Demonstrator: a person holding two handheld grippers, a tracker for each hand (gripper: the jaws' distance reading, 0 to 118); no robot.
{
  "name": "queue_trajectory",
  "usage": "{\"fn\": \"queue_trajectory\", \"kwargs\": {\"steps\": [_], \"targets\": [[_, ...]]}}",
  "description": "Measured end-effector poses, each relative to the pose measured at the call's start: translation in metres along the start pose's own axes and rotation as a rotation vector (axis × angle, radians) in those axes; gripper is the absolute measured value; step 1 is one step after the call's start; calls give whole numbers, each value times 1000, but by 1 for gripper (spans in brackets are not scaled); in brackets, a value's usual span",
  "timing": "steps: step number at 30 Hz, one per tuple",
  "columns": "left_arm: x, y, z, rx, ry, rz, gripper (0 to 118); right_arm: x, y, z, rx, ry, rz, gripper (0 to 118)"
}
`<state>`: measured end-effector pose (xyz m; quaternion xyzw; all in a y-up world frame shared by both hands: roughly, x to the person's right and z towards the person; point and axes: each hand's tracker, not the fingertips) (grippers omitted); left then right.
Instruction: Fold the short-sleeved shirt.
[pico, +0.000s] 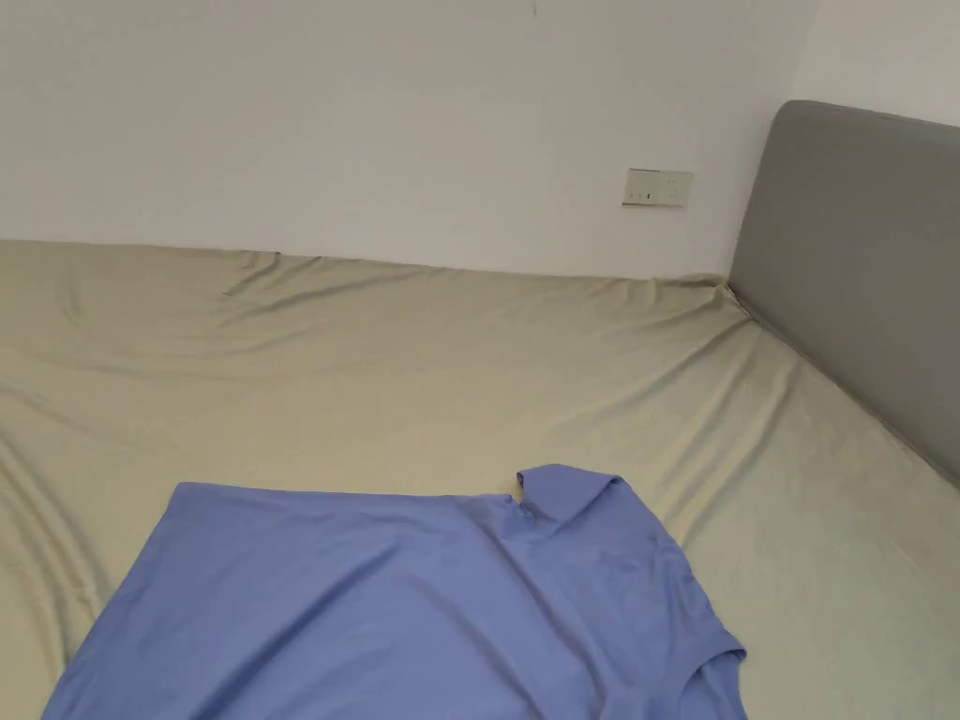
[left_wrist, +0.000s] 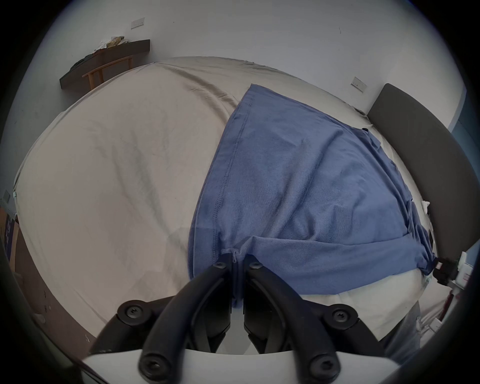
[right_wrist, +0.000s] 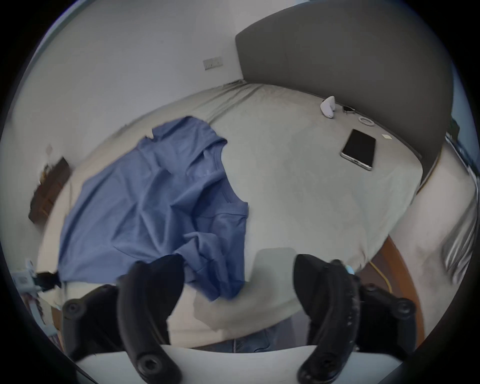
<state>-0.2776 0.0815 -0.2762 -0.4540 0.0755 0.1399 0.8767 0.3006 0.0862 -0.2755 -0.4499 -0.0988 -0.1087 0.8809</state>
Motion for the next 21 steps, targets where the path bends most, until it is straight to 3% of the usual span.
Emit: {"fn": "queue_trajectory", "kwargs": {"steps": [2, 5, 10, 14, 21], "targets": [[1, -1, 2, 3, -1, 7, 7, -8, 2, -8, -73, 17, 34, 75], [1, 3, 3, -1, 5, 28, 7, -16, 1, -7, -61, 82, 37, 13], [-4, 30, 12, -10, -19, 35, 6, -21, 26, 9, -25, 42, 79, 13], [-4, 77, 15, 77, -100, 90, 6, -33, 74, 17, 56, 101, 77, 13], [19, 164, -40, 127, -36, 67, 6, -73, 168, -36, 112, 138, 100, 13]]}}
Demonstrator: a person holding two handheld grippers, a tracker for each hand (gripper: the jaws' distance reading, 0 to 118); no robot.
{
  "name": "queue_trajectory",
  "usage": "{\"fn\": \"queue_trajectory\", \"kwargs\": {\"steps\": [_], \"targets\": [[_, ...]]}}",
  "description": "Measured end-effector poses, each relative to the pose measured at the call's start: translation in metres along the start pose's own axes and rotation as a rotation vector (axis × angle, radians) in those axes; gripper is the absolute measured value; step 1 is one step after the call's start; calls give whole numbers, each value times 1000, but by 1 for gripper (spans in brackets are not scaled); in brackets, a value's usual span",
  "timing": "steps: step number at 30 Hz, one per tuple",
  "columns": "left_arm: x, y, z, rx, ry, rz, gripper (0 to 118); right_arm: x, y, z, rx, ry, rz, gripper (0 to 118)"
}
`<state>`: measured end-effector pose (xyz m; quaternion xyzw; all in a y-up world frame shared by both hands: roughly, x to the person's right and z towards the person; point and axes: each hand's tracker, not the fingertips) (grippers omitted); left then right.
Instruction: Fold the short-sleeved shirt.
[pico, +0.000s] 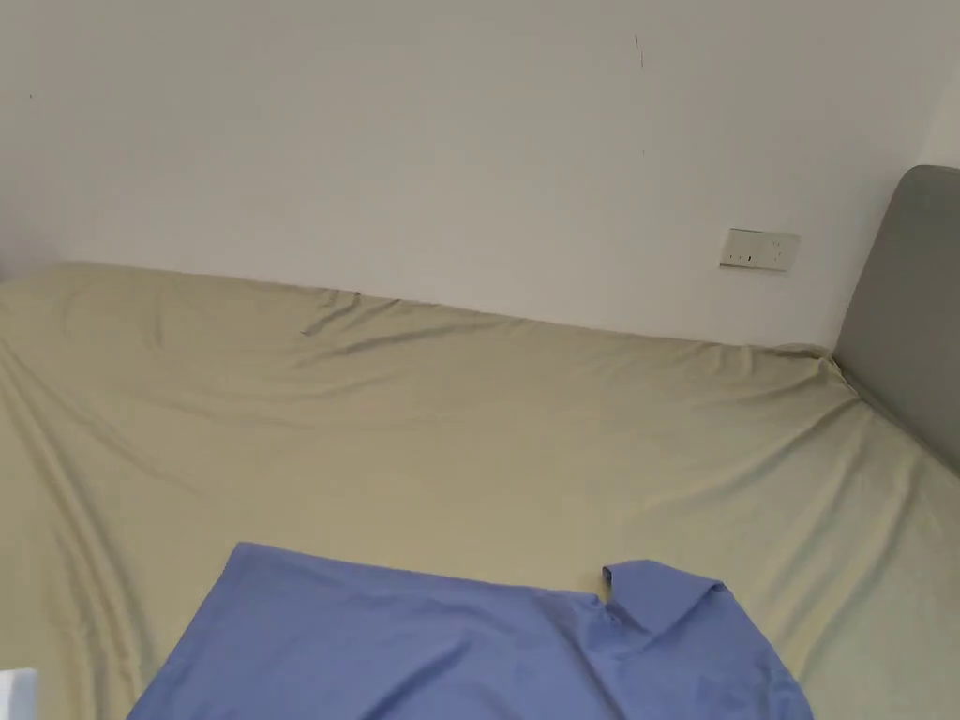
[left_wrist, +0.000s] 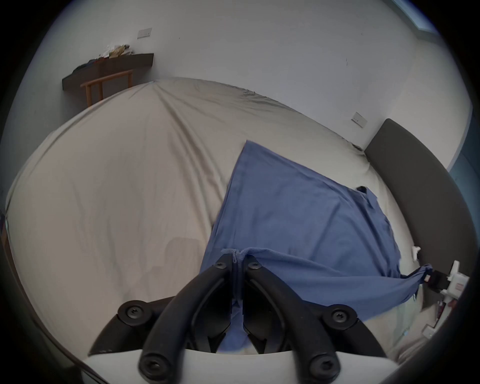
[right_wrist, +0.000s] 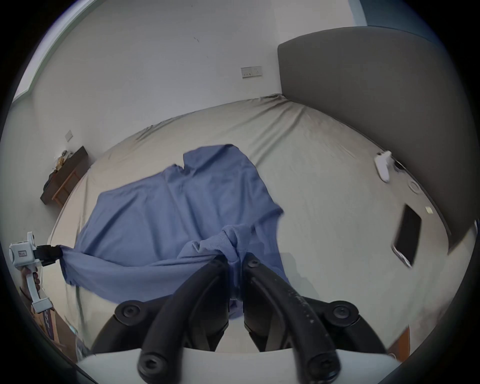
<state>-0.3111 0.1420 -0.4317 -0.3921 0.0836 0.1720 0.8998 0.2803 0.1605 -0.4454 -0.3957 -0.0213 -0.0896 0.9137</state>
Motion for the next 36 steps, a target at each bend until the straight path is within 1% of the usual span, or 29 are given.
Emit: {"fn": "queue_trajectory", "kwargs": {"steps": [4, 7, 8, 9, 10, 11, 12, 13, 14, 15, 16, 17, 18, 19, 20, 21, 22, 23, 24, 25, 27, 28, 29, 32, 35, 36], "targets": [[16, 28, -40, -14, 15, -11, 6, -5, 26, -60, -20, -34, 0, 13], [23, 42, -68, -21, 46, -54, 6, -3, 37, -97, -88, -52, -32, 13], [25, 45, -75, -20, 47, -60, 6, -3, 37, -106, -82, -55, -27, 13], [27, 46, -79, -18, 45, -59, 6, -5, 37, -111, -78, -71, -18, 19], [27, 46, -83, -13, 55, -46, 7, -8, 39, -115, -75, -110, 13, 34], [23, 43, -84, -10, 70, 11, 12, -9, 38, -117, -66, -127, 40, 59], [19, 42, -83, -4, 79, 61, 31, -9, 35, -112, -56, -119, 44, 91], [13, 39, -79, -1, 73, 110, 57, -9, 32, -103, -36, -96, 57, 106], [6, 35, -71, -2, 42, 141, 81, -9, 31, -98, -21, -86, 72, 108], [1, 31, -58, 1, 10, 151, 95, -10, 23, -80, 9, -59, 72, 107], [-5, 26, -45, 7, -2, 125, 92, -5, 14, -60, 32, -48, 75, 107], [-8, 21, -34, 10, -12, 98, 85, -4, 6, -46, 45, -35, 72, 107], [-10, 17, -24, 13, -1, 54, 68, -2, -2, -35, 45, -27, 61, 104], [-11, 9, -10, 21, 32, -6, 45, -1, -12, -23, 40, -9, 33, 98], [-12, 1, -1, 32, 58, -64, 16, 8, -22, -13, 34, 12, -8, 91], [-14, -5, 4, 31, 108, -116, 0, 11, -32, -5, 22, 13, -41, 83], [-22, -4, 10, 25, 96, -125, 0, 13, -46, 3, 0, 3, -82, 77], [-19, -12, 14, 14, 75, -131, 0, 14, -57, 9, -21, -6, -105, 64], [-22, -14, 15, 6, 63, -137, 0, 18, -68, 10, -41, -5, -112, 29], [-25, -15, 15, -6, 50, -133, 0, 21, -79, 10, -55, -14, -86, 3], [-24, -24, 14, -23, 48, -127, 0, 20, -97, 19, -63, -61, -53, 1], [-26, -26, 11, -26, 46, -129, 0, 13, -101, 30, -83, -57, -28, 1], [-29, -25, 8, -27, 47, -128, 0, 13, -107, 34, -91, -50, -26, 1], [-32, -27, -9, -49, 58, -87, 0, 15, -116, 36, -113, -28, -53, 1], [-37, -25, -26, -106, 53, -46, 3, 20, -115, 33, -114, -29, -78, 1], [-37, -27, -30, -118, 48, -39, 14, 18, -113, 32, -113, -30, -78, 2]]}}
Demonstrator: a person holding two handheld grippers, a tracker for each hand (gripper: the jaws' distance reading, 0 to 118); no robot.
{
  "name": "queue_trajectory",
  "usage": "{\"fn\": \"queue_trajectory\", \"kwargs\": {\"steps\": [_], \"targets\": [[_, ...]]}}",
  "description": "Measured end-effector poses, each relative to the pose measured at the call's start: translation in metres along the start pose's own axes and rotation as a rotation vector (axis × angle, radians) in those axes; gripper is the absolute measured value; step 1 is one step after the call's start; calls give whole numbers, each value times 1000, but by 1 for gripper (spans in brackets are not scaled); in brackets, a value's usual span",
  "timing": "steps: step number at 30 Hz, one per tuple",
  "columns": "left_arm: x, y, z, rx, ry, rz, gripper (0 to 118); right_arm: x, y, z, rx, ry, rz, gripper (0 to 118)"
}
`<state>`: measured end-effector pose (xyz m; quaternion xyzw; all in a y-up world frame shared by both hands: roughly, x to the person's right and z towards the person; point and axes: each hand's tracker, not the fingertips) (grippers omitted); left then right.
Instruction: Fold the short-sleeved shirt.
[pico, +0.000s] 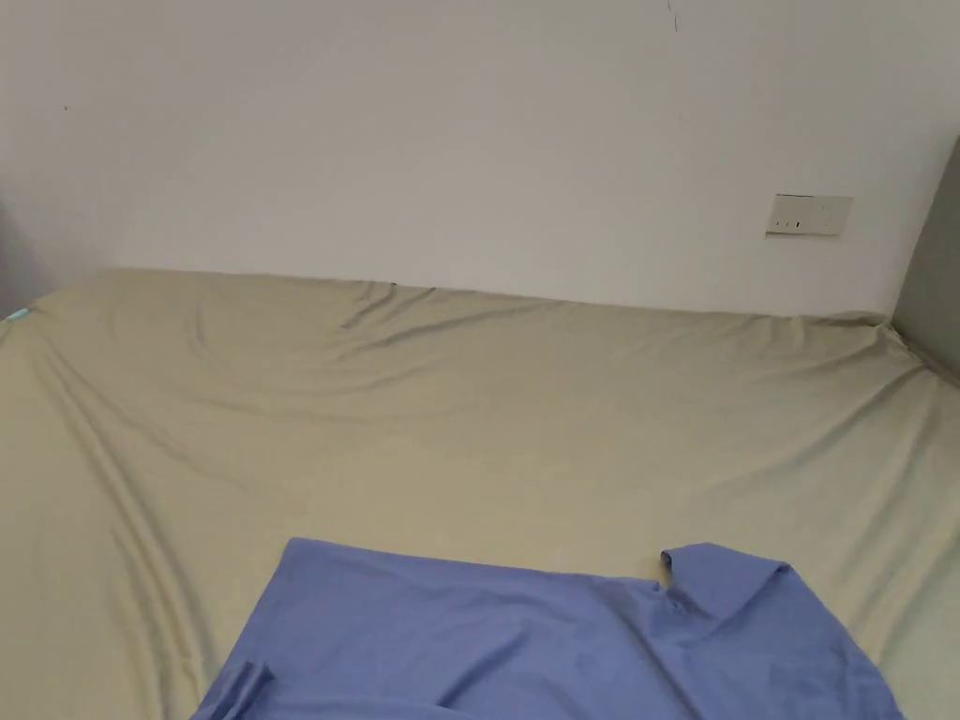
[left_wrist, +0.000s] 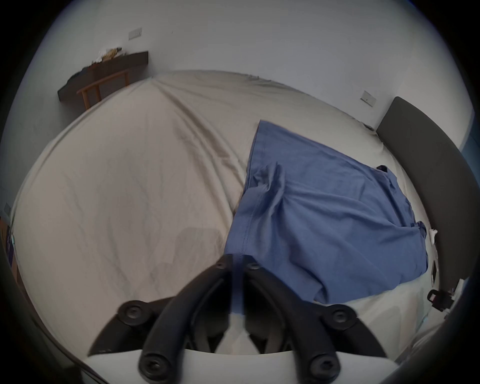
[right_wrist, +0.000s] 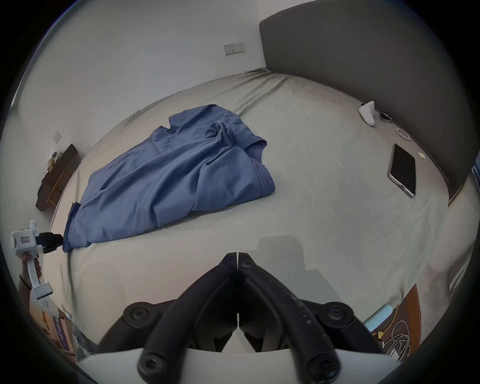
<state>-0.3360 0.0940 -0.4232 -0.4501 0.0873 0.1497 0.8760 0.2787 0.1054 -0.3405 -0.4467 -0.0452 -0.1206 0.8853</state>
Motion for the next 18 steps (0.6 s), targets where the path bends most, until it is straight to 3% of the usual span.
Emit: {"fn": "queue_trajectory", "kwargs": {"steps": [1, 3, 4, 9, 12, 15, 18], "targets": [[-1, 0, -6, -13, 3, -1, 30, 0, 1, -2, 5, -4, -1, 1], [3, -9, -14, -28, 24, -13, 76, 0, 4, -8, 7, -22, 9, 2], [4, -13, -15, -24, 15, -21, 82, -3, 5, -11, -2, -34, 18, 2], [11, -17, -5, 17, 26, -86, 77, -9, 10, -17, -10, -29, 37, 2], [13, -13, 8, 67, -74, -44, 73, -13, 11, -16, 0, -10, 46, 2], [17, -11, 9, 52, -139, 22, 82, -20, 12, -18, -2, -10, 72, 2], [24, -13, -5, -29, -131, 7, 76, -23, 12, -17, -4, 7, 84, 2]]}}
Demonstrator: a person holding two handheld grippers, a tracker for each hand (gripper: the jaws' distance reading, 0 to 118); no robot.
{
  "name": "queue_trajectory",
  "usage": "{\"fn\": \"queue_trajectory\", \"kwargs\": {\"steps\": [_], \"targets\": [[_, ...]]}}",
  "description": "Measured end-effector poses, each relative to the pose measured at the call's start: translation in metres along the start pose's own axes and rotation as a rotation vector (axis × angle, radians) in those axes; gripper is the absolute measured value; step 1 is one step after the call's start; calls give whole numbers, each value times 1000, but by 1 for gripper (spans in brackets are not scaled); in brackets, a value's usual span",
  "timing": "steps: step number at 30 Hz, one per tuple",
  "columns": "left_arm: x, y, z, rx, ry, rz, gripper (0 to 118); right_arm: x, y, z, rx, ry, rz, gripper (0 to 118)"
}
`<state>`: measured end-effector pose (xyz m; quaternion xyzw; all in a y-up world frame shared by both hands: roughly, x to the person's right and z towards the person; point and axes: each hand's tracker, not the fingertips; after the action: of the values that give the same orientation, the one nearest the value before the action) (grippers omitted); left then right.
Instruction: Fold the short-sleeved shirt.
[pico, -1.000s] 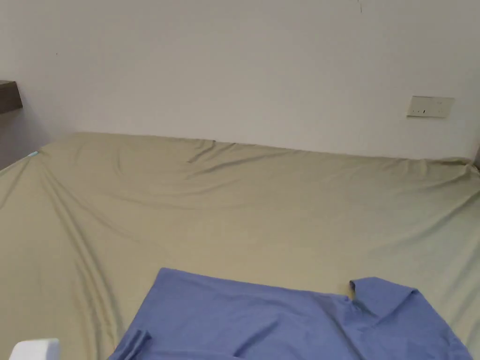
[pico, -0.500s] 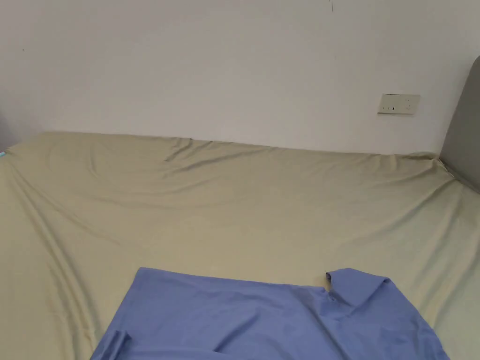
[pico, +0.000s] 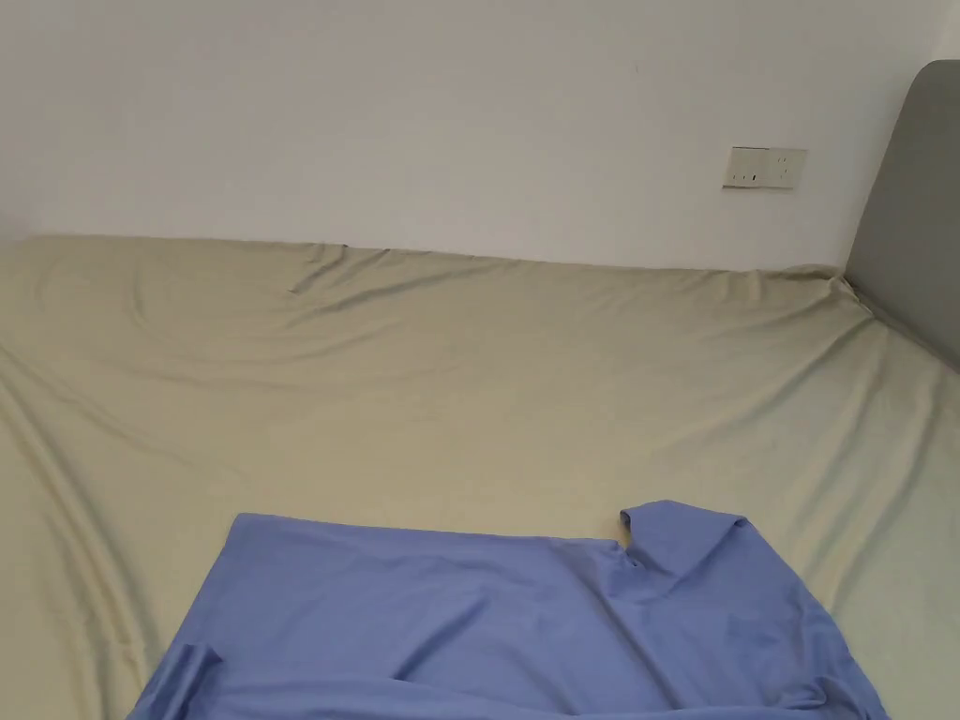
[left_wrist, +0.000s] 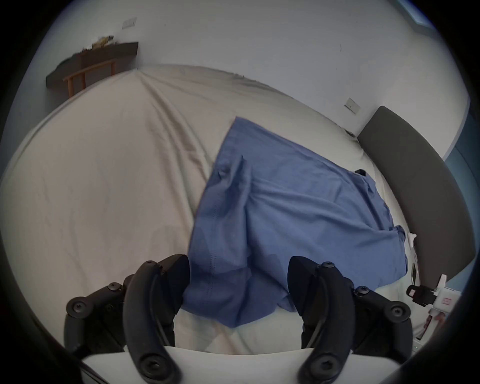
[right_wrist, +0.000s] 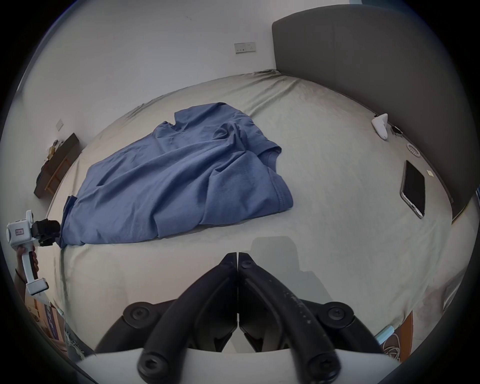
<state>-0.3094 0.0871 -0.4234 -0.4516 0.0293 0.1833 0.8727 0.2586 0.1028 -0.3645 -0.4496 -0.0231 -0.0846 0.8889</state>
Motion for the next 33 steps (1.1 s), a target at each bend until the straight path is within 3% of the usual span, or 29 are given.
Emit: {"fn": "queue_trajectory", "kwargs": {"steps": [2, 3, 4, 5, 6, 7, 8, 9, 10, 11, 12, 13, 14, 16, 19, 20, 21, 22, 23, 25, 26, 29, 33], "targets": [[7, -5, -10, -16, 88, -55, 48, -1, 1, 2, 3, 18, -2, 2], [11, -8, -6, 46, 184, -106, 17, 0, 2, 4, 8, 22, -2, 2], [9, -8, -2, 71, 231, -138, 10, 0, 4, 5, 17, 22, 0, 2], [0, -7, -7, 34, 102, -67, 9, 0, 6, 5, 30, 20, 2, 2], [-3, -6, -7, 24, 120, -22, 8, 2, 9, 4, 38, 19, 2, 3], [-4, -6, -7, 28, 111, 7, 8, 4, 14, 1, 49, 10, 0, 11], [-5, -5, -9, 22, 114, 15, 8, 6, 19, -2, 58, -15, -1, 29], [-5, -3, -9, 20, 117, 16, 8, 8, 22, -6, 61, -19, -1, 55], [-3, -5, -10, 22, 122, 9, 8, 13, 28, -14, 61, -36, 0, 65], [1, -7, -10, 26, 135, -20, 8, 16, 32, -23, 51, -52, -4, 65], [5, -8, -10, 32, 157, -71, 8, 19, 35, -30, 23, -71, -7, 96], [10, -9, -11, 35, 175, -112, 8, 21, 38, -36, 4, -77, -13, 111], [15, -10, -11, 39, 194, -144, 8, 24, 42, -45, 10, -71, -18, 116], [22, -13, -13, 43, 220, -166, 8, 24, 49, -59, 5, -106, -11, 114], [25, -12, -14, 45, 231, -159, 8, 18, 55, -80, 4, -128, 67, 112], [24, -12, -13, 47, 230, -149, 8, 16, 56, -86, -21, -117, 92, 104], [22, -10, -13, 49, 228, -141, 8, 14, 55, -90, -51, -85, 88, 87], [21, -9, -11, 51, 224, -134, 8, 11, 56, -84, -5, -129, 81, 87], [22, -8, -9, 50, 223, -131, 8, 12, 58, -80, 0, -85, 86, 78], [23, -2, -3, 29, 222, -121, 8, 15, 61, -73, 3, 26, 55, 12], [23, 0, 3, 26, 218, -112, 8, 13, 60, -69, -12, 35, 23, 13], [22, 2, 34, 99, 152, -47, 7, 10, 62, -55, -15, -12, 47, 12], [14, 0, 85, 154, 12, 46, 6, 16, 58, -18, 25, 47, 6, 12]]}}
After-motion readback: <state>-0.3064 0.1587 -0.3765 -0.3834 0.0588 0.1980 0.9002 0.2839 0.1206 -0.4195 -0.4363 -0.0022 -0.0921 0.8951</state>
